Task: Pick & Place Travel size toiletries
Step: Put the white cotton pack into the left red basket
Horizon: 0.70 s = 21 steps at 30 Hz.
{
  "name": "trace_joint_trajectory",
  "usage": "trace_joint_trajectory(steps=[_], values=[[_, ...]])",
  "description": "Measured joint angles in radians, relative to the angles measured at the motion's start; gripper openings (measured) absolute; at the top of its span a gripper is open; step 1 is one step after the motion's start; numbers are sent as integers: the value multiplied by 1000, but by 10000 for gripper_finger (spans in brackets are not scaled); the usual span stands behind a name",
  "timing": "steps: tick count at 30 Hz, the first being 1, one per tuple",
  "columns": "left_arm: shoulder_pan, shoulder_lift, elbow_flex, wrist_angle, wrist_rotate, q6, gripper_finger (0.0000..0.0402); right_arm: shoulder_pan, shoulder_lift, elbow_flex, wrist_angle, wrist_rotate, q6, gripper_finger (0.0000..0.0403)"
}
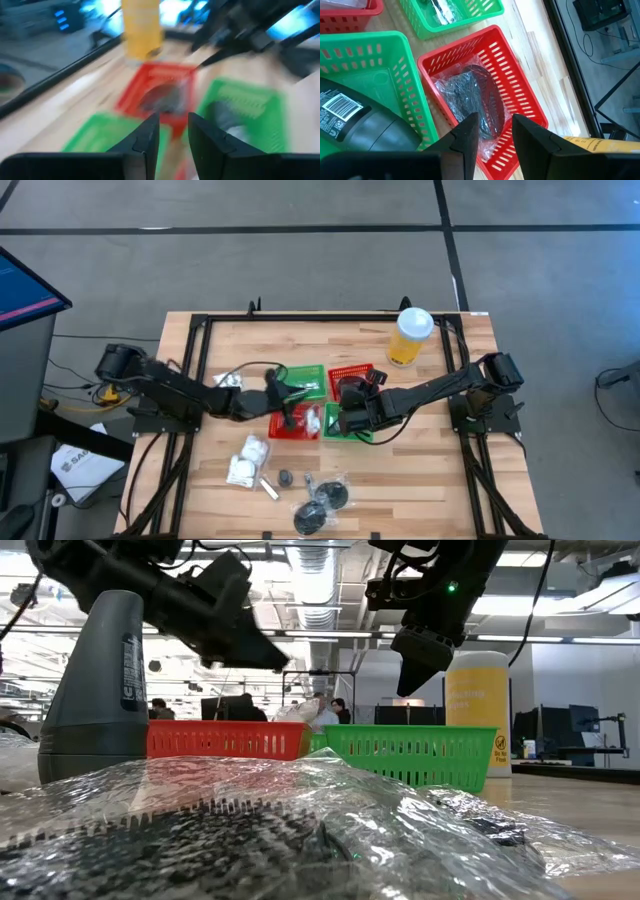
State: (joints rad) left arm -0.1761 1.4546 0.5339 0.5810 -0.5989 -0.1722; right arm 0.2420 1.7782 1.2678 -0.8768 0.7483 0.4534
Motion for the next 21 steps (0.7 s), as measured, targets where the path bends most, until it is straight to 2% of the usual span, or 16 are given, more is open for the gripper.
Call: trace_joint_trajectory(steps=[5, 9, 14, 21], values=[[7, -159, -16, -273, -117, -106, 95, 0, 0, 0, 0, 0, 0, 108], [46, -266, -65, -374, -143, -210, 95, 0, 0, 0, 1, 0, 0, 108], [134, -363, -163, -429, -142, -275, 95, 0, 0, 0, -1, 0, 0, 108], [256, -425, -202, -566, -86, -395, 95, 0, 0, 0, 1, 0, -8, 108]])
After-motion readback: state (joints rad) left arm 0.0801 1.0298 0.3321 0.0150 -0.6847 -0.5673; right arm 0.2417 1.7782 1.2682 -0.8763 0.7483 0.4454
